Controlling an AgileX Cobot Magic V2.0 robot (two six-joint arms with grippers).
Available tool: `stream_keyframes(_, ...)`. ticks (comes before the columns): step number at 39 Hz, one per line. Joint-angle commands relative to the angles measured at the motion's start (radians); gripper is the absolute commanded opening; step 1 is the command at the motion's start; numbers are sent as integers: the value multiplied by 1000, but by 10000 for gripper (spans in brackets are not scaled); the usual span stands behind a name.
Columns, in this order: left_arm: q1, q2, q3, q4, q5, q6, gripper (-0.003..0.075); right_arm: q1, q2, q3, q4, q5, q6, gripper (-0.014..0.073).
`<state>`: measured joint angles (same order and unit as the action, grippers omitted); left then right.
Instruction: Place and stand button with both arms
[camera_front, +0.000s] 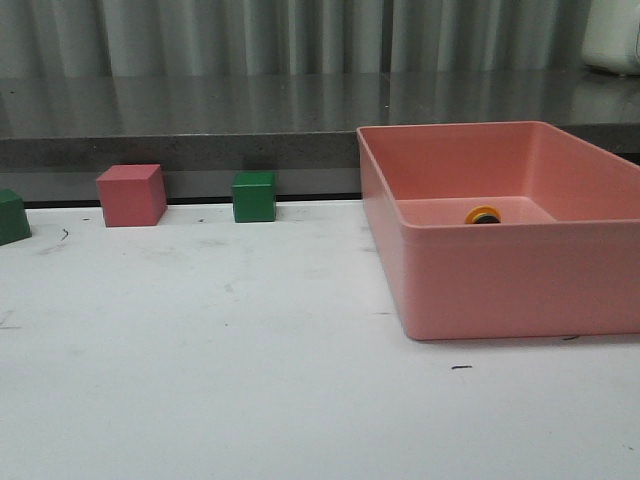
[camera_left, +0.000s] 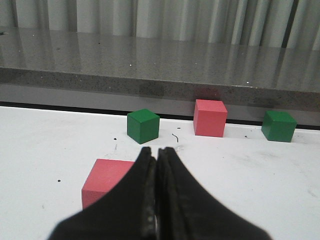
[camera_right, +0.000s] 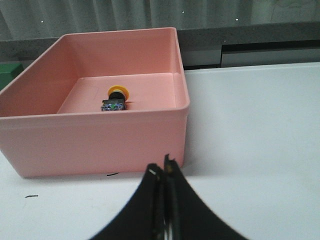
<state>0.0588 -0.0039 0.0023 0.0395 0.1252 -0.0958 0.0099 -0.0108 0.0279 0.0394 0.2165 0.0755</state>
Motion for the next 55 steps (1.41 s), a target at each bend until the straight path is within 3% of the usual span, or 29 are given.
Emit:
stream_keyframes(1,-8,-24,10,-2,-88,-8,-20,1,-17,-6,-5,-87,-5,-71)
stream_keyframes(42,-8,-24,10,-2,-98,-8,-20,1,-17,-6,-4,-132,-5,-71)
stream_keyframes(47,-8,-24,10,-7,-173,-8,-20,1,-17,-6,-4,-161,-5,-71)
stream_keyframes(52,-8,-24,4,-14,-344,-8,-20,1,-17,-11,-4,-228,-4,-71)
stream_keyframes(55,-8,-22,-37,-25,-349,-8,-20,1,-17,-37,-4,-249,-4,-71)
